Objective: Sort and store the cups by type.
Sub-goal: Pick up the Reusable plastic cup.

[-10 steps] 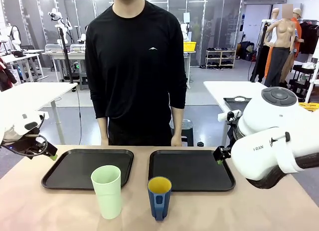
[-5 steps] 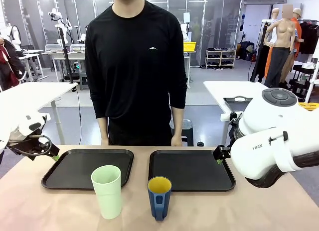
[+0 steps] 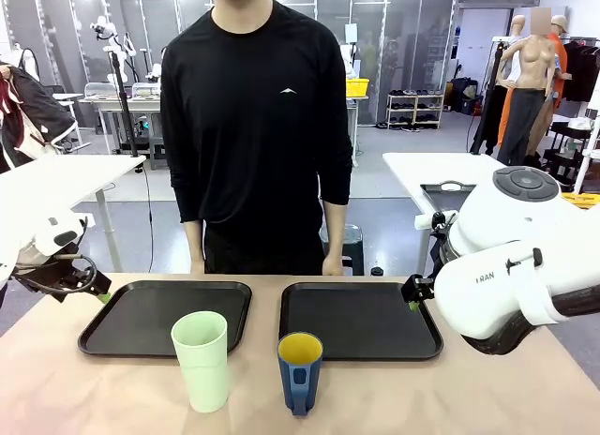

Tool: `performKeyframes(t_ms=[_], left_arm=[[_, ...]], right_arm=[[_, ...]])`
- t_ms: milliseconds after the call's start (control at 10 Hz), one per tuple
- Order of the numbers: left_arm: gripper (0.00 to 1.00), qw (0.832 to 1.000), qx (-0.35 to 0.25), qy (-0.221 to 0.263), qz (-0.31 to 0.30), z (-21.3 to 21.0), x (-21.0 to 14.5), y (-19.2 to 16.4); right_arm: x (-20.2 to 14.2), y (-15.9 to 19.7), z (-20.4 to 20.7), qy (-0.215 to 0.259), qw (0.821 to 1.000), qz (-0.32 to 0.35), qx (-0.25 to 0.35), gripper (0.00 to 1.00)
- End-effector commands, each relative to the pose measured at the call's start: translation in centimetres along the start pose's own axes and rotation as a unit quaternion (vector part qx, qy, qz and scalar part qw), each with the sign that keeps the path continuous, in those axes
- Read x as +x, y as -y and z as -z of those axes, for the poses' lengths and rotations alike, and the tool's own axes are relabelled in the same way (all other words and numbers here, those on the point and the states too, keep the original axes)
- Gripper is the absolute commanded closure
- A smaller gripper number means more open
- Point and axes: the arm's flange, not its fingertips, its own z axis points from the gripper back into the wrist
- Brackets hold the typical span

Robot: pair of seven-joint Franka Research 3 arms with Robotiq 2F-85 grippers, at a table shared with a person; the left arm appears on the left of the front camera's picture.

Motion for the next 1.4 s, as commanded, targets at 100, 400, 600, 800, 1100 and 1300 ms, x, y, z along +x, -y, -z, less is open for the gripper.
performKeyframes(t_ms=[100, 400, 600, 800, 1100, 1300], left_arm=[[0.00, 1.000, -0.001, 0.000, -0.001, 0.03, -0.02, -0.17], [0.00, 1.000, -0.001, 0.000, -0.001, 0.03, -0.02, -0.17], [0.00, 1.000, -0.001, 0.000, -0.001, 0.03, -0.02, -0.17], [0.00, 1.000, -0.001, 0.000, -0.001, 0.03, -0.02, -0.17], [0.00, 1.000, -0.001, 0.000, -0.001, 0.03, -0.02, -0.17], [0.00, 1.000, -0.001, 0.000, -0.001, 0.03, -0.02, -0.17]], right_arm=[[0.05, 0.00, 0.15, -0.001, 1.000, -0.006, 0.001, 0.00], [0.05, 0.00, 0.15, -0.001, 1.000, -0.006, 0.001, 0.00], [0.05, 0.00, 0.15, -0.001, 1.000, -0.006, 0.001, 0.00], [0.05, 0.00, 0.15, -0.001, 1.000, -0.006, 0.001, 0.00], [0.05, 0.00, 0.15, -0.001, 1.000, -0.006, 0.001, 0.00], [0.05, 0.00, 0.15, -0.001, 1.000, -0.006, 0.001, 0.00]])
